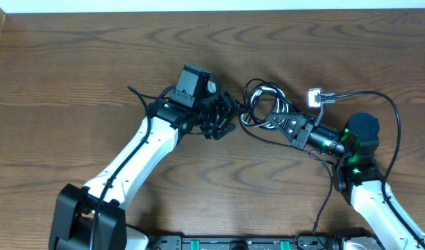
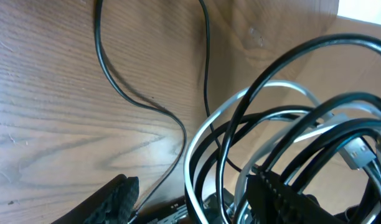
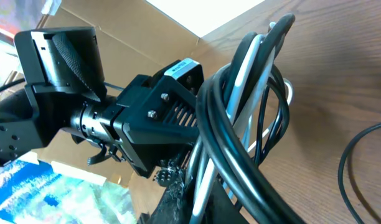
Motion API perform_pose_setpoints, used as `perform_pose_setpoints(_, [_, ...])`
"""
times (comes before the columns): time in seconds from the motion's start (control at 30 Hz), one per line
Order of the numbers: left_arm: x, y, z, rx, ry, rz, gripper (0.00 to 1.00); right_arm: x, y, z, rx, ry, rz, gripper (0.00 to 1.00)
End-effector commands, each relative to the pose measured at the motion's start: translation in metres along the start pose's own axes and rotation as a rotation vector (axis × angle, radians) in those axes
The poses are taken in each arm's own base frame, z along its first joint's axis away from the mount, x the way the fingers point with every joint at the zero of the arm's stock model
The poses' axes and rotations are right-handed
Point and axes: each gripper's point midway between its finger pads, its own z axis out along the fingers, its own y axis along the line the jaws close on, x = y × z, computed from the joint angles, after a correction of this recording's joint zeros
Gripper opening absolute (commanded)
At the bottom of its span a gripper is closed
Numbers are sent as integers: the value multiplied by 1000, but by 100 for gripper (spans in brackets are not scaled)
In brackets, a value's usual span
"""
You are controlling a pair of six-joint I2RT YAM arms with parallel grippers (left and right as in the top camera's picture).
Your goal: Untangle cables
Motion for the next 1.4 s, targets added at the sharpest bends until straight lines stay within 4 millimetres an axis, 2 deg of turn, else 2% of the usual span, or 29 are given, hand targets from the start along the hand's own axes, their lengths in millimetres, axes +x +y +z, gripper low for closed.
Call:
perform_pose_setpoints(0.0, [14, -8, 5, 11, 55, -20, 62, -6, 8, -1, -22, -15, 10, 1])
perform_pose_setpoints(0.17, [21, 2, 22, -34, 86, -117, 61, -12, 15, -2, -45, -35, 13, 1])
perform_pose_setpoints(0.27, [25, 9, 32, -60, 126, -216, 54, -12, 14, -2, -42, -37, 18, 1])
perform_pose_setpoints(0.43, [25, 0, 43, -21, 182, -309, 51, -13, 14, -2, -39, -41, 19, 1])
perform_pose_setpoints(0.53, [21, -8, 46, 13, 177, -311, 35, -14, 13, -2, -35, -45, 19, 1])
perform_pose_setpoints(0.57, [20, -10, 46, 21, 176, -303, 27, -15, 11, -2, -24, -53, 22, 1])
perform_pose_setpoints(0.6, [18, -11, 46, 28, 166, -273, 8, -16, 6, -2, -2, -66, 17, 1])
perform_pose_setpoints(0.73, [-5, -2, 46, 9, 41, -19, 8, -20, -19, -4, 119, -112, 6, 1])
perform_pose_setpoints(0.77, [-19, 12, 42, -45, -16, 106, 8, -20, -35, -6, 191, -134, 33, 1])
perform_pose_setpoints(0.8, [-27, 24, 39, -91, -44, 134, 7, -20, -40, -7, 219, -142, 44, 1])
perform_pose_setpoints(0.9, [-54, 54, 23, -209, -128, 158, 8, -20, -45, -8, 241, -143, 11, 2])
perform_pose_setpoints(0.97, [-75, 63, 7, -218, -162, 162, 7, -17, -53, -10, 282, -139, 11, 3])
perform_pose_setpoints(1.07, [-92, 59, -13, -155, -175, 164, 6, -9, -84, -21, 439, -149, 72, 3])
perform_pose_setpoints(1.17, [-101, 46, -30, -64, -171, 217, 8, 3, -118, -40, 630, -163, 144, 1])
perform_pose_setpoints(1.3, [-100, 20, -45, 92, -128, 317, 7, 12, -129, -48, 701, -131, 125, 1])
perform_pose_setpoints(1.33, [-98, 11, -47, 144, -107, 349, 7, 13, -131, -49, 710, -123, 111, 1])
perform_pose_setpoints(1.37, [-90, -7, -54, 244, -65, 416, 7, 14, -135, -52, 739, -125, 108, 1])
